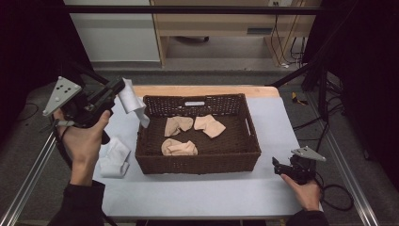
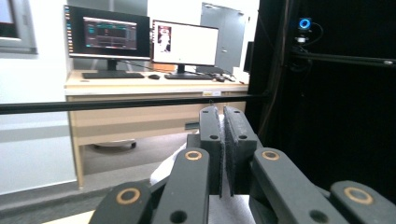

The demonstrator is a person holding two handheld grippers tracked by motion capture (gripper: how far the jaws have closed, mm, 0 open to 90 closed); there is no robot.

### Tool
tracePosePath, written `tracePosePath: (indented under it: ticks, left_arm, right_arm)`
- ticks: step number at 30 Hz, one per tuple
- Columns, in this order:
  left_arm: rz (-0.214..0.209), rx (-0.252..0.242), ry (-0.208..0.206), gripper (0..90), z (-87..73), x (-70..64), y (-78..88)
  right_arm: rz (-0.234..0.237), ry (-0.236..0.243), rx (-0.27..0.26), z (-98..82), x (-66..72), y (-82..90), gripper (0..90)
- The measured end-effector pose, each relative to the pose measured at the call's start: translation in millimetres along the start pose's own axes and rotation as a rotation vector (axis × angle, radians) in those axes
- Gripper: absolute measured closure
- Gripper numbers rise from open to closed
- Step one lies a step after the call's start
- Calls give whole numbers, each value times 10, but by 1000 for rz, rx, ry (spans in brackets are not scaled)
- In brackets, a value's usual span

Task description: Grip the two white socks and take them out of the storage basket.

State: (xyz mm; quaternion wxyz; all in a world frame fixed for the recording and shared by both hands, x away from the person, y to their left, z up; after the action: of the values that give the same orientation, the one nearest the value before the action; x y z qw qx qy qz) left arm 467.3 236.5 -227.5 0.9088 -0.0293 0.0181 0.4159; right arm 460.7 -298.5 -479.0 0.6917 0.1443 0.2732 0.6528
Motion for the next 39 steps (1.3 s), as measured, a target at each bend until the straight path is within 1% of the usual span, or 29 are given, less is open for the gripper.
tracePosePath:
  ticks: [5, 9, 13, 16, 20, 21, 25, 26, 27, 32, 34, 36, 39]
  left_arm:
    - [31, -3, 8, 868, -40, 126, 187]
    - [52, 5, 23, 868, -136, 231, 321]
    - [74, 13, 46, 867, -272, 333, 435]
    - [95, 31, 67, 867, -421, 432, 523]
    - [115, 59, 94, 867, -617, 517, 586]
    - [117, 70, 98, 867, -664, 531, 595]
    - [136, 125, 125, 867, -946, 606, 627]
    - [148, 157, 125, 867, -1041, 633, 632]
    - [157, 174, 128, 867, -1118, 652, 636]
    - [168, 241, 174, 867, -1473, 731, 644]
    - [177, 285, 178, 866, -1570, 760, 636]
    - [176, 304, 188, 864, -1647, 772, 625]
    - [176, 356, 197, 861, -1799, 778, 589]
  right_arm:
    - [-2, 3, 0, -1, 3, -4, 122]
    - [-2, 4, 2, -2, 2, -1, 124]
    - [-2, 5, 2, -3, 2, -3, 123]
    - [-3, 6, 3, -4, 5, -2, 124]
    - [-2, 4, 4, -4, 6, -3, 124]
    - [-2, 5, 4, -4, 7, -2, 125]
    - [-2, 5, 5, -5, 3, -1, 126]
    - [-2, 5, 4, -5, 4, 0, 126]
    - [-2, 6, 4, -5, 5, 1, 126]
    - [-3, 6, 5, -6, 4, -1, 126]
    - [-3, 8, 5, -6, 5, 0, 126]
    - [-1, 7, 4, -5, 5, 3, 126]
    - [-1, 6, 5, -7, 4, 6, 126]
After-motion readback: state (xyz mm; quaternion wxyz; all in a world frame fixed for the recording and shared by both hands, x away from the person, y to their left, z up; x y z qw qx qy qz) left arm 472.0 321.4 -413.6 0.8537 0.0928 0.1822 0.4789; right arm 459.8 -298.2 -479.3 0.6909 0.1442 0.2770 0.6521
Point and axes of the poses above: each handheld gripper's, and its own axes: y roughly backward along the jaws, z roughly out of its top, x roughly to its left, the point moved 3 cm from there along -y, roughly forward along the jaws, and after that the axes turned 13 degrees about -z, right-handed, at the moved point
